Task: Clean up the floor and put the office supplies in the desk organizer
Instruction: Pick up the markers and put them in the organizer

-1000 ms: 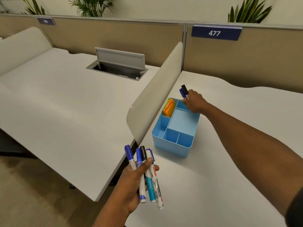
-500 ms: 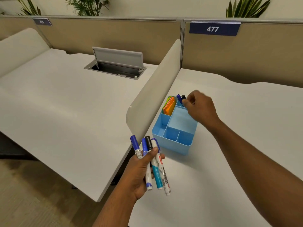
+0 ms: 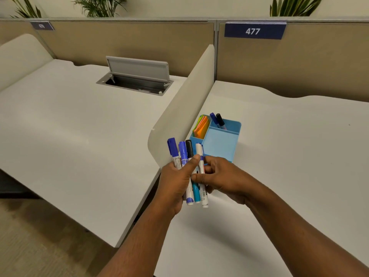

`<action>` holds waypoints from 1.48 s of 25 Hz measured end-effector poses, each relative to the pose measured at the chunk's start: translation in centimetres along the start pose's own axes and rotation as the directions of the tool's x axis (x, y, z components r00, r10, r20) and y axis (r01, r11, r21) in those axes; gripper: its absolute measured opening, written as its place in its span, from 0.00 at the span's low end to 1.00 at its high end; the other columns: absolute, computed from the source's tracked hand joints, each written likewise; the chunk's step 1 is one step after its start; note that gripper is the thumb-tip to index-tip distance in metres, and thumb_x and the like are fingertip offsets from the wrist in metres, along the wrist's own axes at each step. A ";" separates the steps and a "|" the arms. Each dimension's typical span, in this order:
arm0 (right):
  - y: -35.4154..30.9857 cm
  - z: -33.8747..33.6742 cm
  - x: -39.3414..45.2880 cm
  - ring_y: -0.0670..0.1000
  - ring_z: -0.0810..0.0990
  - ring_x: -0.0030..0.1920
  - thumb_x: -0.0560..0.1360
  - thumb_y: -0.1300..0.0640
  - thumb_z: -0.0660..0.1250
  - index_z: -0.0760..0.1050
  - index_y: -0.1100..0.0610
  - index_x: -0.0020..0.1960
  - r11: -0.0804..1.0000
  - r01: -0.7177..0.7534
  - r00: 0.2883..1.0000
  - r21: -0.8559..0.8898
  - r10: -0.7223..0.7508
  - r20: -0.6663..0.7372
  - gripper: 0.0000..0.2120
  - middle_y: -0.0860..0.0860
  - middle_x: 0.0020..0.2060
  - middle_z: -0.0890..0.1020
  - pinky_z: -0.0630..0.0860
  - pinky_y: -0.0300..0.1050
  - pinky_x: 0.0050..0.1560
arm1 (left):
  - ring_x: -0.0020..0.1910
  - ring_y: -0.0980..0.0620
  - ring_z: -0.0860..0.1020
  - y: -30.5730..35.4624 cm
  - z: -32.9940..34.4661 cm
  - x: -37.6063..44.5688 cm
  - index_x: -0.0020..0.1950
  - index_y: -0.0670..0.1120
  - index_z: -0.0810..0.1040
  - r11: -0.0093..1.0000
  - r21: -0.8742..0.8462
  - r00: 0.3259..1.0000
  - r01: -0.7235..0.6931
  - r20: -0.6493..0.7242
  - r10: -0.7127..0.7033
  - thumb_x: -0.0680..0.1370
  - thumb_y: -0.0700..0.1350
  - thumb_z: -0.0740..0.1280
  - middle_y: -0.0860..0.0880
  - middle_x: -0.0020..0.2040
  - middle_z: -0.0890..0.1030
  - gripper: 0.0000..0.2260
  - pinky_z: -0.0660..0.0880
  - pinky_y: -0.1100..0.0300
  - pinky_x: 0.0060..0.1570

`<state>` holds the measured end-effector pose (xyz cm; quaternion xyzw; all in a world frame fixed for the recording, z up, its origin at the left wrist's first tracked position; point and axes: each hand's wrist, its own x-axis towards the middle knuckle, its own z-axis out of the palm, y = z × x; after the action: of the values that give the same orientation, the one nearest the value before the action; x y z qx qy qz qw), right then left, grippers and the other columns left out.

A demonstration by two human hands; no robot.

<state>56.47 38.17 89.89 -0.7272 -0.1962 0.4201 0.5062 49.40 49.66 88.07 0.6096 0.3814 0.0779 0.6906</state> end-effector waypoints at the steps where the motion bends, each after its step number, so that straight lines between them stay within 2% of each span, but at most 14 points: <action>1: 0.0 -0.5 0.2 0.51 0.85 0.46 0.74 0.53 0.69 0.74 0.54 0.58 1.000 -0.007 0.999 0.020 0.007 0.035 0.14 0.51 0.48 0.84 0.82 0.42 0.43 | 0.40 0.49 0.85 0.1 0.1 0.2 0.57 0.51 0.76 0.998 0.050 0.999 -0.035 -0.008 0.035 0.62 0.63 0.70 0.49 0.44 0.84 0.27 0.81 0.59 0.32; 4: -0.7 -2.6 0.5 0.49 0.84 0.41 0.74 0.56 0.70 0.77 0.53 0.50 1.000 0.018 1.000 0.010 -0.018 0.016 0.06 0.50 0.41 0.83 0.80 0.38 0.37 | 0.34 0.54 0.80 0.4 -0.2 1.0 0.57 0.45 0.77 0.996 0.046 0.996 -0.071 -0.048 0.073 0.67 0.62 0.70 0.51 0.37 0.80 0.26 0.75 0.67 0.26; 6: -1.4 -5.1 1.9 0.49 0.83 0.42 0.74 0.57 0.71 0.78 0.53 0.49 0.993 0.103 0.967 -0.065 -0.115 -0.227 0.05 0.49 0.42 0.83 0.82 0.42 0.40 | 0.29 0.55 0.78 0.7 -0.9 1.5 0.57 0.42 0.77 0.997 -0.061 0.999 -0.036 -0.039 0.033 0.70 0.58 0.71 0.51 0.32 0.79 0.24 0.74 0.65 0.26; 9: -2.2 -9.2 5.1 0.51 0.81 0.48 0.74 0.54 0.70 0.75 0.54 0.59 0.960 0.071 0.739 -0.271 -0.234 -0.632 0.15 0.50 0.51 0.81 0.79 0.49 0.51 | 0.29 0.53 0.78 0.8 -1.7 1.9 0.56 0.42 0.76 0.978 -0.208 1.000 0.012 0.020 -0.008 0.67 0.57 0.71 0.49 0.32 0.79 0.24 0.78 0.60 0.29; 11: -2.2 -11.5 7.4 0.53 0.80 0.52 0.74 0.53 0.70 0.74 0.56 0.62 0.958 0.050 0.665 -0.282 -0.243 -0.706 0.18 0.52 0.55 0.81 0.78 0.51 0.55 | 0.29 0.51 0.78 0.6 -1.8 1.9 0.55 0.44 0.76 0.965 -0.261 0.998 0.023 0.066 -0.006 0.68 0.56 0.70 0.48 0.31 0.78 0.21 0.79 0.59 0.31; 14: -1.4 -13.0 10.0 0.57 0.79 0.56 0.73 0.53 0.71 0.73 0.58 0.64 0.925 -0.081 0.722 -0.371 -0.202 -0.662 0.21 0.56 0.58 0.80 0.76 0.51 0.56 | 0.27 0.52 0.78 0.6 -1.6 2.1 0.53 0.45 0.75 0.968 -0.250 0.998 0.019 0.064 -0.003 0.73 0.54 0.68 0.48 0.30 0.78 0.15 0.79 0.59 0.30; 18: -0.5 -13.7 11.8 0.54 0.77 0.46 0.72 0.53 0.73 0.76 0.59 0.58 0.826 -0.206 0.797 -0.524 -0.169 -0.580 0.18 0.58 0.53 0.82 0.71 0.46 0.43 | 0.25 0.54 0.77 1.4 -1.8 3.3 0.50 0.46 0.75 0.969 -0.249 0.999 -0.009 0.034 0.018 0.78 0.50 0.66 0.50 0.28 0.78 0.08 0.78 0.61 0.28; 22: 0.3 -14.3 12.0 0.53 0.72 0.44 0.69 0.49 0.75 0.74 0.59 0.52 0.757 -0.295 0.798 -0.584 -0.142 -0.586 0.19 0.57 0.50 0.80 0.66 0.45 0.42 | 0.26 0.53 0.77 1.7 -1.6 4.1 0.47 0.46 0.75 0.968 -0.249 0.999 0.023 0.038 -0.014 0.78 0.48 0.67 0.49 0.29 0.78 0.06 0.78 0.60 0.29; 25: 1.2 -14.1 11.3 0.54 0.73 0.47 0.68 0.45 0.75 0.71 0.58 0.59 0.814 -0.254 0.775 -0.523 -0.152 -0.613 0.27 0.57 0.53 0.77 0.67 0.45 0.43 | 0.25 0.54 0.73 2.5 -0.7 4.8 0.44 0.45 0.74 0.933 -0.338 0.989 0.119 0.121 -0.082 0.77 0.48 0.64 0.49 0.28 0.74 0.07 0.74 0.62 0.27; 27: 2.4 -13.5 10.5 0.56 0.74 0.57 0.70 0.42 0.72 0.67 0.57 0.66 0.877 -0.174 0.707 -0.447 -0.205 -0.677 0.32 0.57 0.61 0.74 0.70 0.46 0.49 | 0.26 0.55 0.71 3.4 0.7 5.4 0.43 0.45 0.73 0.931 -0.345 0.983 0.120 0.173 -0.063 0.77 0.48 0.62 0.49 0.29 0.73 0.07 0.72 0.62 0.27; 30: 4.4 -10.9 9.4 0.56 0.62 0.73 0.75 0.37 0.61 0.55 0.57 0.76 0.947 -0.079 0.629 -0.313 -0.196 -0.752 0.38 0.55 0.74 0.63 0.64 0.50 0.67 | 0.30 0.54 0.75 4.9 3.7 6.8 0.46 0.46 0.73 0.959 -0.282 0.977 0.012 0.208 0.048 0.80 0.45 0.63 0.49 0.31 0.77 0.05 0.77 0.59 0.35; 32: 5.7 -8.7 8.7 0.54 0.57 0.76 0.75 0.35 0.58 0.49 0.55 0.77 0.956 -0.117 0.625 -0.267 -0.139 -0.769 0.40 0.53 0.77 0.56 0.60 0.50 0.71 | 0.37 0.54 0.79 6.0 5.9 8.1 0.49 0.47 0.75 0.978 -0.150 0.959 -0.142 0.224 0.173 0.81 0.46 0.61 0.50 0.37 0.81 0.05 0.78 0.58 0.44; 35: 7.3 -5.2 6.8 0.49 0.58 0.75 0.77 0.36 0.57 0.54 0.51 0.76 0.892 -0.019 0.586 -0.452 -0.356 -0.728 0.34 0.49 0.76 0.59 0.58 0.46 0.72 | 0.45 0.53 0.79 7.2 8.4 10.6 0.57 0.46 0.73 0.937 0.069 0.913 -0.342 0.258 0.315 0.82 0.48 0.58 0.48 0.50 0.81 0.08 0.79 0.65 0.41; 37: 7.9 -4.1 5.8 0.46 0.62 0.73 0.77 0.37 0.54 0.64 0.51 0.73 0.795 0.118 0.647 -0.595 -0.516 -0.561 0.29 0.48 0.73 0.66 0.57 0.43 0.72 | 0.49 0.49 0.81 7.7 9.5 12.2 0.60 0.48 0.68 0.928 0.060 0.903 -0.367 0.264 0.340 0.82 0.47 0.59 0.45 0.55 0.81 0.07 0.80 0.58 0.47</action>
<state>62.05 36.71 80.92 -0.8878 -0.2221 -0.0545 0.3994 66.56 51.03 89.42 0.7101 0.1782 0.1039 0.6732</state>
